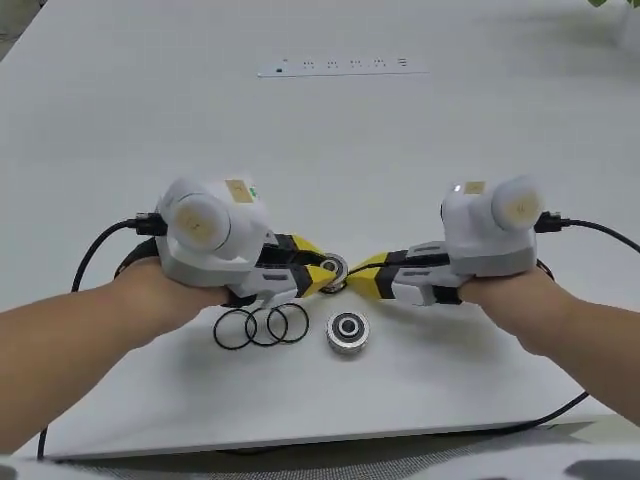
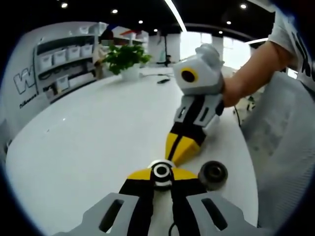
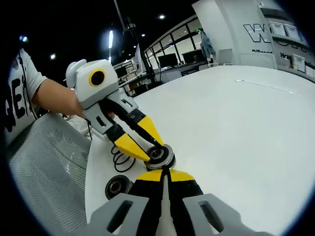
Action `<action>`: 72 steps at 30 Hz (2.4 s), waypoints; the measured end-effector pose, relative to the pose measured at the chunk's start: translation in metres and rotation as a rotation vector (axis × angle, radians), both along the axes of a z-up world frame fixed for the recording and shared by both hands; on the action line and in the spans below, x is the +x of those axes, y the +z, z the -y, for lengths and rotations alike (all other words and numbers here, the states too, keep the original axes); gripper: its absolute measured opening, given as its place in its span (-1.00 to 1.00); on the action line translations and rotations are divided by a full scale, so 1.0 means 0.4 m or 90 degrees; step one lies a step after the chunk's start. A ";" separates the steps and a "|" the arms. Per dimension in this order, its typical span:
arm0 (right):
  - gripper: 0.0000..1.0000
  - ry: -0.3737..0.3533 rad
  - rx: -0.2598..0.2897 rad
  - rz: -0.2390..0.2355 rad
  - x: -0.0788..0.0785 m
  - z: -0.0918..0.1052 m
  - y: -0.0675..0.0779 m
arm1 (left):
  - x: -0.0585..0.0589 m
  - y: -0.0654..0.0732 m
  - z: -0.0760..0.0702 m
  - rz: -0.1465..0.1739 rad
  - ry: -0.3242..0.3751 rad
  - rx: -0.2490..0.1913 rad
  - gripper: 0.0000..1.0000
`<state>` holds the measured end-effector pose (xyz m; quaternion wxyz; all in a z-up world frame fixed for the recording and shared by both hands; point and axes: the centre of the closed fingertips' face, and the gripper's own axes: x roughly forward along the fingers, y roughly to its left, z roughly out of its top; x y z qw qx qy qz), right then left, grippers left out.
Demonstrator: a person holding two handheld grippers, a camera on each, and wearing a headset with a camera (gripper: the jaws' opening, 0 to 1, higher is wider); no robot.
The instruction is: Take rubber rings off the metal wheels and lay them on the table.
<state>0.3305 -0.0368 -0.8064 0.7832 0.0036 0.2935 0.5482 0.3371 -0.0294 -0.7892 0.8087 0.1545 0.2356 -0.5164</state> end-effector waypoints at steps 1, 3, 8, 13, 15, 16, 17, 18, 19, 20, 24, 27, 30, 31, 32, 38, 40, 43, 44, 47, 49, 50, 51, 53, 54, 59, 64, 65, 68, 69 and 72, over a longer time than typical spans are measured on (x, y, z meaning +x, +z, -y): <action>-1.00 -0.004 0.002 -0.006 0.000 0.001 0.000 | 0.000 0.000 0.000 0.001 0.000 0.000 -0.74; -1.00 -0.016 0.008 -0.022 0.005 0.003 -0.004 | 0.001 -0.001 0.000 0.003 0.001 0.002 -0.74; -1.00 -0.050 0.038 -0.072 0.004 0.003 0.000 | 0.002 -0.001 0.000 0.009 0.004 0.008 -0.75; -1.00 -0.083 0.079 -0.108 0.007 0.009 0.014 | 0.002 -0.002 0.000 0.011 0.006 0.011 -0.75; -1.00 -0.081 0.077 -0.106 0.007 0.010 0.014 | 0.002 -0.003 0.000 0.011 0.007 0.012 -0.75; -1.00 -0.082 0.078 -0.108 0.008 0.009 0.015 | 0.002 -0.003 0.000 0.011 0.007 0.012 -0.75; -1.00 -0.084 0.079 -0.110 0.007 0.009 0.016 | 0.002 -0.003 0.000 0.012 0.007 0.013 -0.75; -1.00 -0.087 0.083 -0.114 0.008 0.008 0.018 | 0.002 -0.003 0.000 0.013 0.006 0.015 -0.75; -1.00 -0.089 0.086 -0.117 0.008 0.008 0.020 | 0.002 -0.004 0.000 0.013 0.006 0.016 -0.75; -1.00 -0.092 0.089 -0.120 0.011 0.008 0.022 | 0.002 -0.004 -0.001 0.014 0.005 0.017 -0.75; -1.00 -0.102 0.104 -0.132 0.015 0.004 0.032 | 0.003 -0.005 -0.001 0.014 0.005 0.021 -0.75; -1.00 -0.108 0.108 -0.140 0.018 0.001 0.034 | 0.002 -0.006 -0.001 0.016 0.007 0.023 -0.75; -1.00 -0.111 0.110 -0.144 0.019 -0.001 0.036 | 0.002 -0.006 -0.001 0.018 0.011 0.025 -0.76; -1.00 -0.110 0.109 -0.143 0.019 -0.002 0.037 | 0.001 -0.005 -0.001 0.018 0.012 0.025 -0.76; -1.00 -0.108 0.106 -0.143 0.019 -0.005 0.040 | 0.001 -0.005 -0.001 0.018 0.013 0.025 -0.76; -1.00 -0.104 0.094 -0.133 0.017 -0.006 0.041 | -0.001 -0.004 0.000 0.020 0.016 0.026 -0.76; -1.00 -0.098 0.088 -0.126 0.015 -0.010 0.044 | -0.001 -0.004 0.000 0.021 0.017 0.027 -0.76; -1.00 -0.090 0.082 -0.119 0.014 -0.013 0.046 | 0.000 -0.005 -0.001 0.021 0.016 0.027 -0.76; -1.00 -0.088 0.081 -0.118 0.014 -0.013 0.046 | 0.000 -0.005 -0.001 0.022 0.016 0.027 -0.76; -1.00 -0.083 0.079 -0.115 0.011 -0.017 0.045 | 0.002 -0.007 -0.003 0.023 0.017 0.030 -0.76; -1.00 -0.079 0.080 -0.117 0.010 -0.019 0.045 | 0.001 -0.008 -0.004 0.024 0.018 0.028 -0.76; -1.00 -0.079 0.080 -0.117 0.010 -0.019 0.045 | 0.002 -0.008 -0.004 0.024 0.018 0.027 -0.76; -1.00 -0.078 0.081 -0.118 0.009 -0.020 0.045 | 0.002 -0.009 -0.004 0.024 0.018 0.027 -0.76; -1.00 -0.075 0.081 -0.117 0.008 -0.023 0.045 | 0.003 -0.009 -0.004 0.024 0.018 0.027 -0.76; -1.00 -0.073 0.083 -0.119 0.006 -0.024 0.046 | 0.003 -0.010 -0.004 0.025 0.017 0.028 -0.76; -1.00 -0.065 0.086 -0.116 0.005 -0.030 0.048 | 0.002 -0.010 -0.004 0.024 0.017 0.027 -0.76; -1.00 -0.063 0.094 -0.119 0.004 -0.030 0.049 | 0.002 -0.010 -0.004 0.024 0.018 0.026 -0.76; -1.00 -0.063 0.095 -0.120 0.004 -0.030 0.050 | 0.002 -0.010 -0.004 0.024 0.018 0.026 -0.76; -1.00 -0.062 0.103 -0.121 0.005 -0.033 0.056 | 0.002 -0.010 -0.004 0.024 0.018 0.026 -0.76; -1.00 -0.044 0.115 -0.129 -0.009 -0.043 0.066 | 0.002 -0.010 -0.004 0.024 0.018 0.026 -0.76; -1.00 -0.050 0.103 -0.117 -0.001 -0.037 0.061 | 0.002 -0.009 -0.004 0.025 0.018 0.026 -0.76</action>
